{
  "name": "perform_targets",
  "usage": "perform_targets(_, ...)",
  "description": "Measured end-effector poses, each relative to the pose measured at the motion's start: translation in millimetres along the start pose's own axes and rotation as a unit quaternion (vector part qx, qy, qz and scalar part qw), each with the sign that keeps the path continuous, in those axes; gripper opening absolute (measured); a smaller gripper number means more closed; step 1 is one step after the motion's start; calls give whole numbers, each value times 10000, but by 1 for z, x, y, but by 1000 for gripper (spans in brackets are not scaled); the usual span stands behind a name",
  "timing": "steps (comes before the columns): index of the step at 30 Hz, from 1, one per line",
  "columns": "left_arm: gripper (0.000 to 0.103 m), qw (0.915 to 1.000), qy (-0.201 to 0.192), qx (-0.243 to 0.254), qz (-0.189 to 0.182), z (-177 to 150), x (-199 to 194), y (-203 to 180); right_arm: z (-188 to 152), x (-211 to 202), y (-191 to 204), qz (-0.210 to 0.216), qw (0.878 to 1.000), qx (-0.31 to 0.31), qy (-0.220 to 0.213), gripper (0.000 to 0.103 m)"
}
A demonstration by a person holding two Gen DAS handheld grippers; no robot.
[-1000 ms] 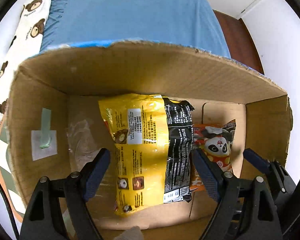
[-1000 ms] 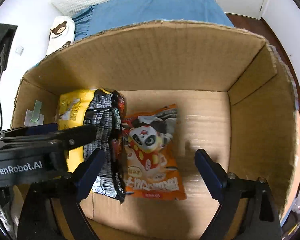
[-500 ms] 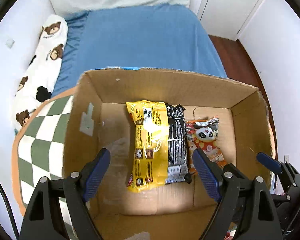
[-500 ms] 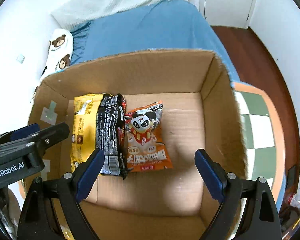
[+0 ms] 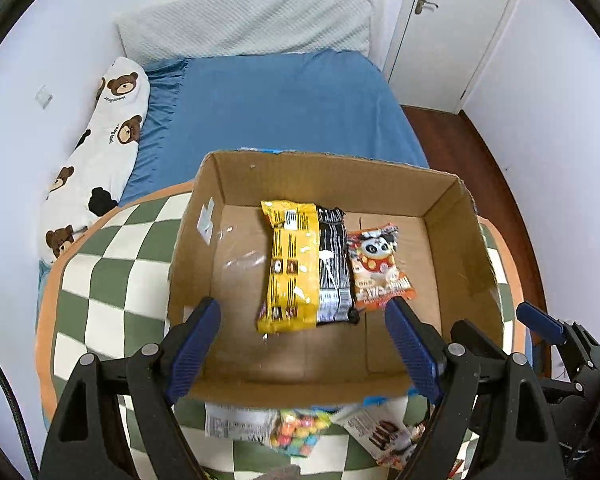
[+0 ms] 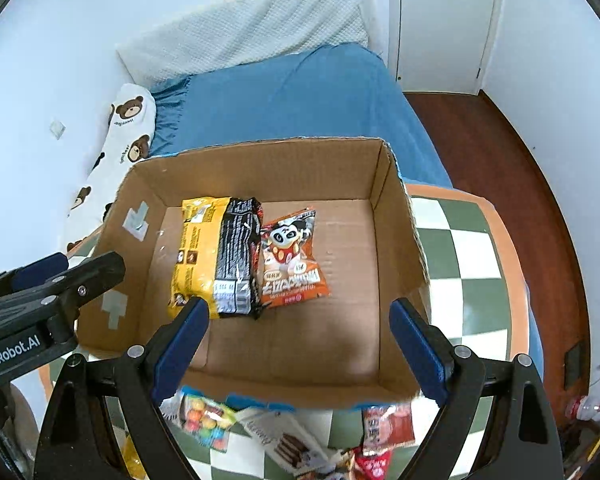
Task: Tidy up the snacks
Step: 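Grasp the white Franzzi cookie pack with the left tool while the right tool grasps another panda packet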
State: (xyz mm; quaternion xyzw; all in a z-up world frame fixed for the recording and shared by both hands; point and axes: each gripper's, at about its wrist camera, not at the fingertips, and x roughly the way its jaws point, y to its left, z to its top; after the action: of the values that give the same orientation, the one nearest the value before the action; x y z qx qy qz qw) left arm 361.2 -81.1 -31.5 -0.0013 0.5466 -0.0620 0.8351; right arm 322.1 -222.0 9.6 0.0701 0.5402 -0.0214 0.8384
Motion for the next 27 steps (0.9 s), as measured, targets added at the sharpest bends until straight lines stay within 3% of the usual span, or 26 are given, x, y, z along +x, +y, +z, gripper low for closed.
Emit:
perform_targets(4, 84, 10000, 24, -52, -11, -27, -11, 4, -22, -16, -4, 72, 9999, 107, -1, 94)
perform_targets(10, 84, 9993, 270, 146, 221, -98, -13, 3, -81, -21, -20, 180, 9985, 400, 331, 94)
perform_targets(14, 84, 9960, 837, 210, 249, -157, 10, 3, -134, -12, -40, 234, 9942, 703, 781, 94)
perform_targets(20, 84, 9826, 1836, 88, 253, -239, 60, 6, -219, 10, -78, 154, 9835, 964, 1523, 94)
perform_targets(24, 83, 9737, 2250, -356, -28, -257, 82, 6, -242, 23, -89, 31, 9851, 774, 1538, 92)
perform_targets(27, 83, 9725, 2255, -568, -111, -250, 89, -3, -245, 35, -85, -69, 9879, 554, 1448, 86)
